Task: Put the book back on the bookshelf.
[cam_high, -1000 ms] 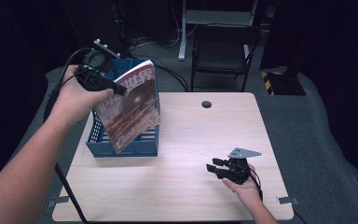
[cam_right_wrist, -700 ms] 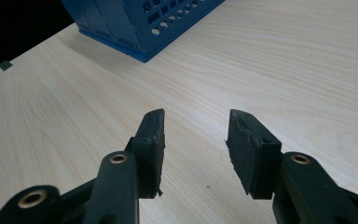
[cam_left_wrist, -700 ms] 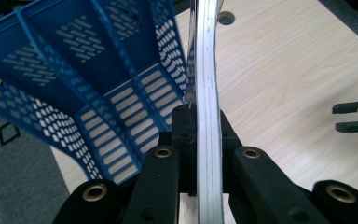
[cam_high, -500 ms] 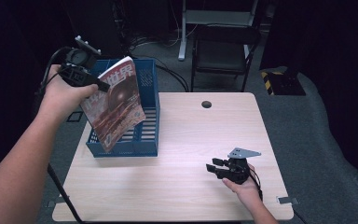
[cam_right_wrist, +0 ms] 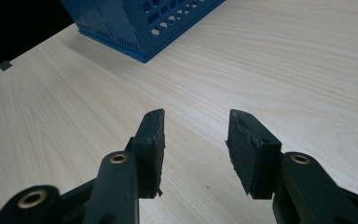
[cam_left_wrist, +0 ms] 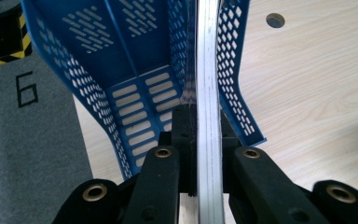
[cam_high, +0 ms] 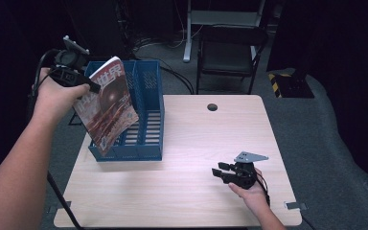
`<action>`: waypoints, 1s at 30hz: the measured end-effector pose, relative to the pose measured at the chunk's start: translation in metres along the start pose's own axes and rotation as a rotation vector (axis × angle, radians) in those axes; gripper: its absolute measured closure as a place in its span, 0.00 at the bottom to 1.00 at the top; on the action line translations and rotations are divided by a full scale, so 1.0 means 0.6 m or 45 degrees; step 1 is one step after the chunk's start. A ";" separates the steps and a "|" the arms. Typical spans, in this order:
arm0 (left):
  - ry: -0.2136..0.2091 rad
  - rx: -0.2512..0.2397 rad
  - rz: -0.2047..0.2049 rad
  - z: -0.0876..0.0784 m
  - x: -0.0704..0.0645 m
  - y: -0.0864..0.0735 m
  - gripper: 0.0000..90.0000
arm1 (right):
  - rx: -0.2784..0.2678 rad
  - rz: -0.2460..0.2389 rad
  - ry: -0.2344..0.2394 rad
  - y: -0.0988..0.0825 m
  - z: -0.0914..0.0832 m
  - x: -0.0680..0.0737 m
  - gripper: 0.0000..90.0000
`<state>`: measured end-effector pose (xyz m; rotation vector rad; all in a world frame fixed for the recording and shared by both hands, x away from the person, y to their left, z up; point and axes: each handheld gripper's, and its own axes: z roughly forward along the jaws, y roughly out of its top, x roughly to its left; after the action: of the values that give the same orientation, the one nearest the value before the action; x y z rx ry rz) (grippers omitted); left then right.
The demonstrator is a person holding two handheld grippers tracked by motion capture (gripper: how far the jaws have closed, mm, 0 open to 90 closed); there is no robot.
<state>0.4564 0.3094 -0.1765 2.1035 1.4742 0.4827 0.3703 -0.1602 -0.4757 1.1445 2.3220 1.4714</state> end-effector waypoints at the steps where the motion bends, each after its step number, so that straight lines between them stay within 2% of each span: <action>1: -0.001 0.009 0.000 0.000 0.002 0.000 0.94 | 0.000 -0.001 0.000 0.000 0.000 0.000 0.63; 12: 0.029 0.010 -0.065 0.015 0.015 0.002 0.94 | 0.002 0.002 0.000 0.000 0.001 0.001 0.63; 21: 0.060 0.011 -0.113 0.027 0.016 0.012 0.94 | 0.000 -0.002 0.003 0.000 0.000 0.000 0.63; 24: 0.066 -0.003 -0.141 0.031 0.017 0.015 0.94 | -0.003 0.001 0.005 0.000 -0.001 0.000 0.63; 30: 0.094 -0.015 -0.160 0.037 0.021 0.020 0.94 | -0.008 0.004 0.005 0.000 -0.003 -0.001 0.63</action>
<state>0.4823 0.3130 -0.1872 1.9888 1.6299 0.5249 0.3697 -0.1622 -0.4749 1.1448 2.3181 1.4823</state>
